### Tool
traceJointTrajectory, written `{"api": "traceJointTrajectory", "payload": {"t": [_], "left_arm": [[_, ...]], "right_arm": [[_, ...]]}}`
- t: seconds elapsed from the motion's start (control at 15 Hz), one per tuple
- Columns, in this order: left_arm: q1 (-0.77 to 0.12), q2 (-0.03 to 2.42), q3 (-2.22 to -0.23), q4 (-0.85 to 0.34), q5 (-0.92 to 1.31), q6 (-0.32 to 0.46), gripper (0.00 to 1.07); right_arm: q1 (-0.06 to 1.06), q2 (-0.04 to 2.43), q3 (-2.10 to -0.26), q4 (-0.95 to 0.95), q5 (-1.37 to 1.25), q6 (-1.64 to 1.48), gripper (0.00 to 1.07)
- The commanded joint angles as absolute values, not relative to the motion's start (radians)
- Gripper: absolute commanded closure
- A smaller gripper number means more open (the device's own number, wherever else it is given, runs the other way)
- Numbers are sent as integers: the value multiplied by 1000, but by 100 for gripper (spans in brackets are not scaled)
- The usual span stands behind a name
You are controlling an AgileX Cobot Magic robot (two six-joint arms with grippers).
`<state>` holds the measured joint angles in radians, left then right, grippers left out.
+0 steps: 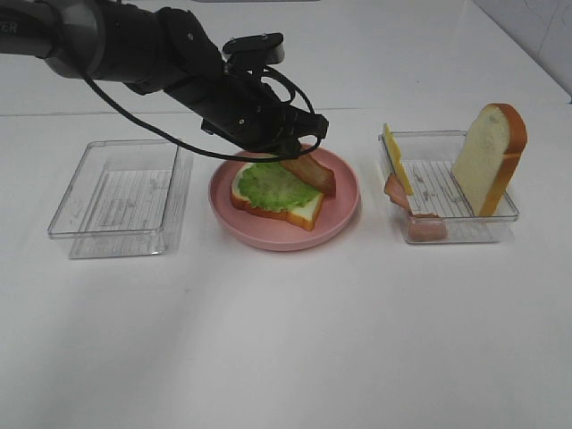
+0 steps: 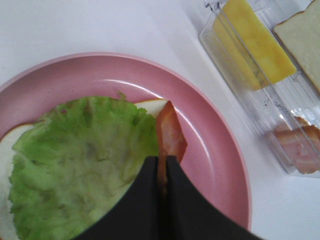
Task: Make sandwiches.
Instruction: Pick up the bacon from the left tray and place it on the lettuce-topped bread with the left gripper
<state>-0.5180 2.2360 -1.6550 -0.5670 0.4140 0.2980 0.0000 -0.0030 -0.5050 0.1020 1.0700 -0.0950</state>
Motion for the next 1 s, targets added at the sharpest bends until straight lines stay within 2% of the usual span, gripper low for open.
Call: {"api": "traceJointTrajectory", "payload": {"t": [0.07,0.13,0.2,0.33,0.47,0.6,0.73,0.8,0.93,1.0], "left_arm": [[-518,2231,-1663,-490,431,244,107],[-518,2231,-1663,-467,434,220,107],[-518,2231,-1663,-397,442,137,107],[-518,2231,-1663,-315,449,33,107],[-518,2231,-1663,-282,451,-14,103],[-518,2231,-1663,-282,469,-28,99],[-518,2231,-1663,-279,488,-44,87],[-518,2231,-1663,-277,490,-43,74],[-518,2231,-1663,-269,485,-44,64],[-518,2231,-1663,-240,482,-45,63]], "right_arm": [[1,-18,-503,102,1061,-100,30],[1,-18,-503,102,1061,-100,30],[1,-18,-503,102,1061,-100,30],[1,-18,-503,102,1061,-100,30],[1,-18,-503,102,1061,-100,30],[1,-18,-503,102,1061,-100,30],[1,-18,-503,102,1061,-100,30],[1,-18,-503,102,1061,-100,30],[1,-18,-503,102,1061,-100,30],[1,-18,-503,102,1061,-100,30]]}}
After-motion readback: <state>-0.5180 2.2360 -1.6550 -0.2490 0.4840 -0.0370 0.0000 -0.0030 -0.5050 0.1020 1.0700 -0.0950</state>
